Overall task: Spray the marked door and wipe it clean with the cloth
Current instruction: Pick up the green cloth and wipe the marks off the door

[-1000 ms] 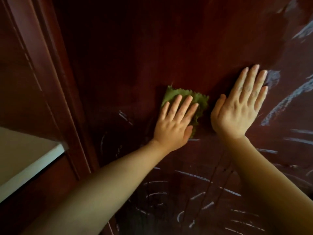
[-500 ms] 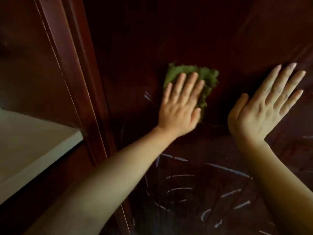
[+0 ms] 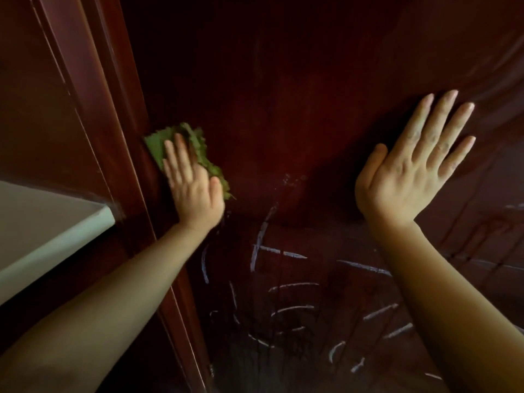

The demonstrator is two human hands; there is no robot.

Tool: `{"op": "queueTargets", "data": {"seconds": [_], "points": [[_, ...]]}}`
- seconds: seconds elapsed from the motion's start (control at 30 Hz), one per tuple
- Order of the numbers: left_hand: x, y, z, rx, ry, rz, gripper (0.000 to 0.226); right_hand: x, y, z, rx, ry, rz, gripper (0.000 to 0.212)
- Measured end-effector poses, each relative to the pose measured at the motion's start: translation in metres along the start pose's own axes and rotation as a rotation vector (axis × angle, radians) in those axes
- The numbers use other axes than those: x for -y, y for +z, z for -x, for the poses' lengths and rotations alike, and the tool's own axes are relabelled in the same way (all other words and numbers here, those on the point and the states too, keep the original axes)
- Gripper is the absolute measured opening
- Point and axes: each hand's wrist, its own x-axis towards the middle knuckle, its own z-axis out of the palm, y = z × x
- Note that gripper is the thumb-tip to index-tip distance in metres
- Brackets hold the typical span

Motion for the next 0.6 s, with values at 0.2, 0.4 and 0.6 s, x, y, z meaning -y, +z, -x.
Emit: {"op": "queueTargets", "data": {"seconds": [0.2, 0.4, 0.6], "points": [[-0.137, 0.023, 0.041, 0.068, 0.270, -0.025, 0.062, 0.001, -0.007, -0.002, 0.044, -0.006, 0.011, 0.066], [-0.191, 0.030, 0.061, 0.119, 0.466, -0.086, 0.065, -0.023, -0.013, 0.006, 0.153, -0.096, -0.103, 0.059], [-0.102, 0.013, 0.046, 0.153, 0.472, -0.089, 0.068, 0.002, -0.007, 0.046, 0.178, -0.017, -0.138, 0.063]]}}
